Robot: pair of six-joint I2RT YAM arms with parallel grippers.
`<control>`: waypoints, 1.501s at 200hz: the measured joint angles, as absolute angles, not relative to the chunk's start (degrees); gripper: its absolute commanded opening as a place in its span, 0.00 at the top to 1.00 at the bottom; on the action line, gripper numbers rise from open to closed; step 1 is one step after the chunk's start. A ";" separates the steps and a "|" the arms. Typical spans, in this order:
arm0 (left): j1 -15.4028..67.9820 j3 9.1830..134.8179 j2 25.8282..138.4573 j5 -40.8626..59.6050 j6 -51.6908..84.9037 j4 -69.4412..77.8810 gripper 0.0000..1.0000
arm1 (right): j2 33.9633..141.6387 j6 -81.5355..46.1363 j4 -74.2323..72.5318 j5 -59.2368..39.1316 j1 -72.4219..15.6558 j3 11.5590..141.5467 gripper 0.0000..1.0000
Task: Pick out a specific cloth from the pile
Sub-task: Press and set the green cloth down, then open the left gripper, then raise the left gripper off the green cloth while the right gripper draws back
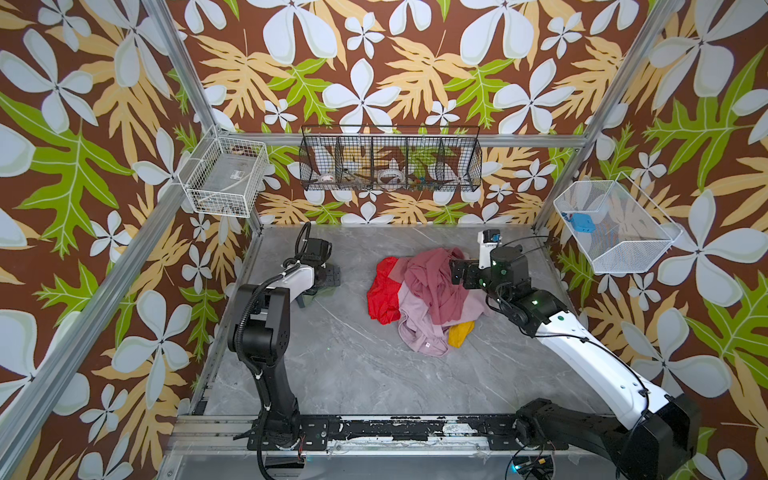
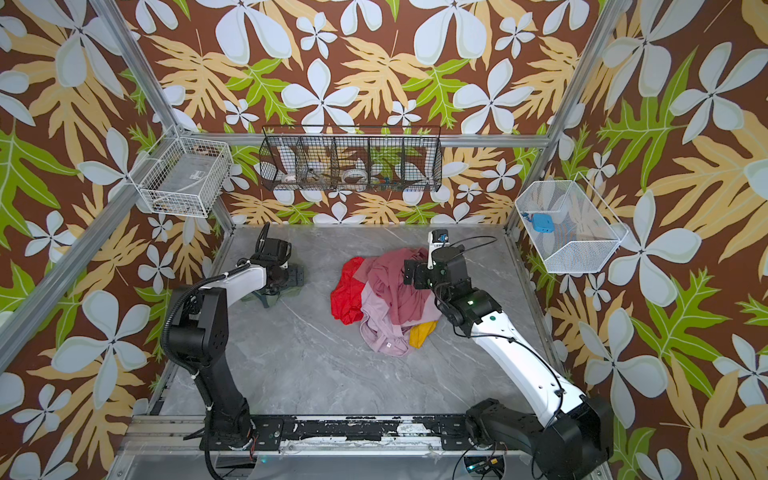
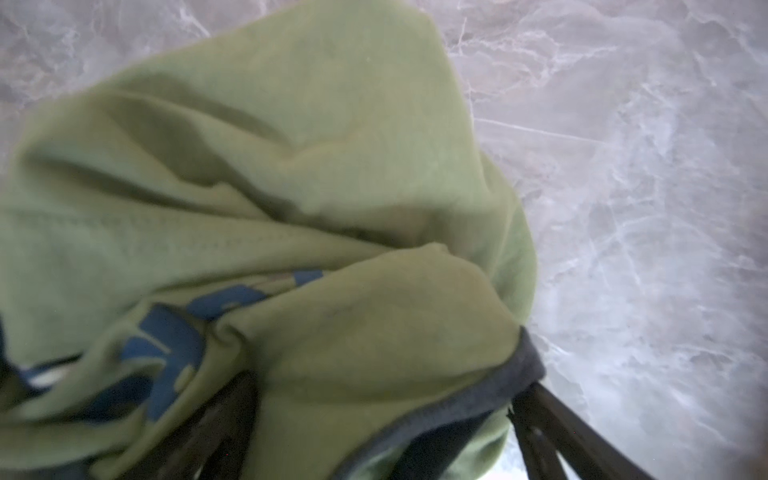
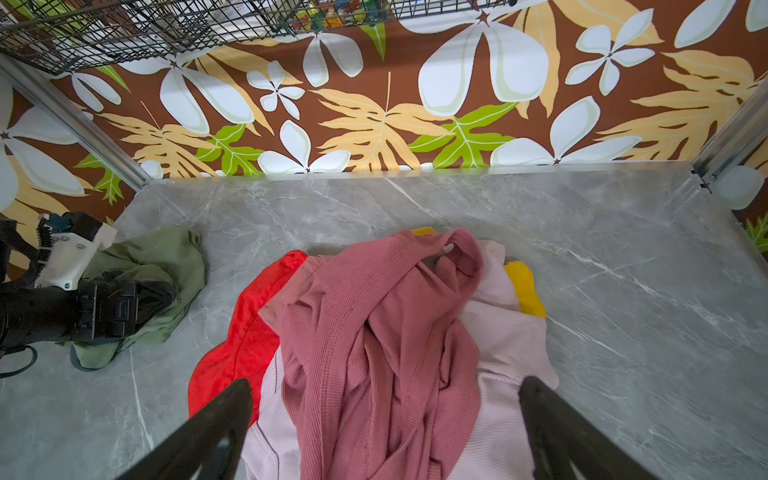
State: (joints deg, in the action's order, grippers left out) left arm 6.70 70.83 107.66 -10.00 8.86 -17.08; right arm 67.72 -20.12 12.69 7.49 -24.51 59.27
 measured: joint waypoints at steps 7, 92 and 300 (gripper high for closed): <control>6.70 70.15 107.02 -9.74 9.08 -17.28 0.00 | 67.77 -20.12 12.60 7.44 -24.43 59.24 0.00; 6.85 66.30 97.34 -7.51 11.51 -20.80 0.00 | 68.69 -20.10 11.97 6.00 -24.08 58.72 0.01; 1.56 83.46 115.94 -4.14 20.82 -22.41 0.30 | 68.14 -19.25 11.29 6.24 -23.33 57.43 0.00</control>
State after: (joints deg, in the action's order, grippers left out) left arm 1.56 83.46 115.94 -4.14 20.82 -22.41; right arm 68.14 -19.25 11.29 6.24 -23.33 57.43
